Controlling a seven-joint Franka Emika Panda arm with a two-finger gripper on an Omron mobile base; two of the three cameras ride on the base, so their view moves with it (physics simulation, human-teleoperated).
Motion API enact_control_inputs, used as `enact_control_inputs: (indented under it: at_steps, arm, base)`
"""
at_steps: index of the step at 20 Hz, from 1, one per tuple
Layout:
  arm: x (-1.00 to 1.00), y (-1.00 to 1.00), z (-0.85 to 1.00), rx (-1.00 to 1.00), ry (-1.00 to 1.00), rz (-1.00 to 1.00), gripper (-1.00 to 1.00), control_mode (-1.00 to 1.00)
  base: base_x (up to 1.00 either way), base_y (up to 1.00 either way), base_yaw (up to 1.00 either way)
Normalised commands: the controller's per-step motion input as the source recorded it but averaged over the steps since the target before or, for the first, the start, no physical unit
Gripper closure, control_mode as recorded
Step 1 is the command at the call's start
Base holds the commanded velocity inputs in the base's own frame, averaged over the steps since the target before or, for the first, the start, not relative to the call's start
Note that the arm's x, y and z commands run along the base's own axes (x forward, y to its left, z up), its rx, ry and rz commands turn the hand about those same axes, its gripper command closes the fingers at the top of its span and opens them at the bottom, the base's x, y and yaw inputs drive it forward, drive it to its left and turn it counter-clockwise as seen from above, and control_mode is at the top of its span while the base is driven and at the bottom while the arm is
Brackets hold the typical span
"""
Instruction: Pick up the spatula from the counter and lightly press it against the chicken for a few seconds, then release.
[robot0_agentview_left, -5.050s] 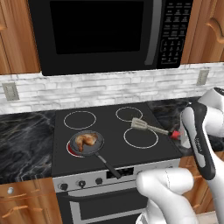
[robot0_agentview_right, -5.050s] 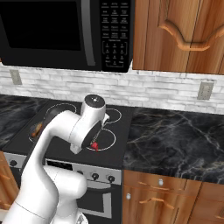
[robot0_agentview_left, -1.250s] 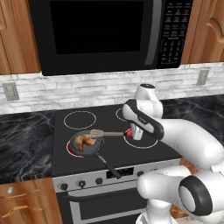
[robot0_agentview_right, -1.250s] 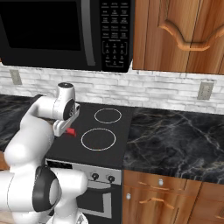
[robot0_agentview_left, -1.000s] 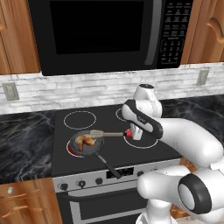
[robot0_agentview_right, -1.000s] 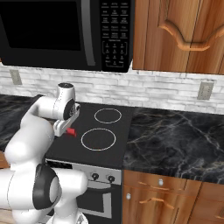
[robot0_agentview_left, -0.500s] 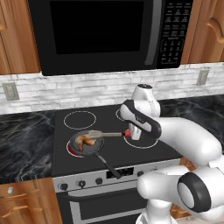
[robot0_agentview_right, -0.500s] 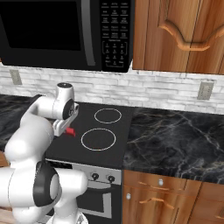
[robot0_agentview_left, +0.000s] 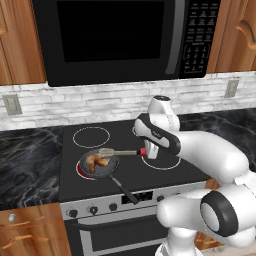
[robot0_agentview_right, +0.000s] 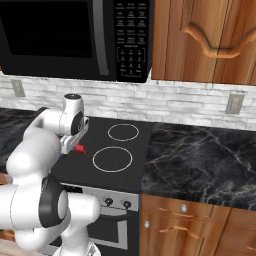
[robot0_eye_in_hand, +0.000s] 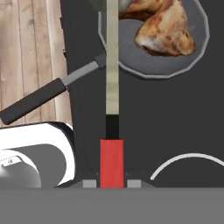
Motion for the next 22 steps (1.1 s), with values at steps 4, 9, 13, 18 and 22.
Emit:
enact_control_inputs:
  at_steps: [4, 9, 13, 18, 22]
  arm:
    - [0.05, 0.0, 0.0, 0.0, 0.0, 0.01, 1.0, -1.0]
    - [0.05, 0.0, -0.08, 0.0, 0.0, 0.0, 1.0, -1.0]
    - [0.03, 0.0, -0.13, 0.0, 0.0, 0.0, 1.0, -1.0]
    - [0.14, 0.0, -0.09, 0.0, 0.0, 0.0, 1.0, -1.0]
    - [0.2, 0.0, -0.04, 0.0, 0.0, 0.0, 1.0, -1.0]
  base:
    - [0.0, 0.0, 0.0]
    - [0.0, 0.0, 0.0]
    - [0.0, 0.0, 0.0]
    - [0.0, 0.0, 0.0]
    - [0.0, 0.0, 0.0]
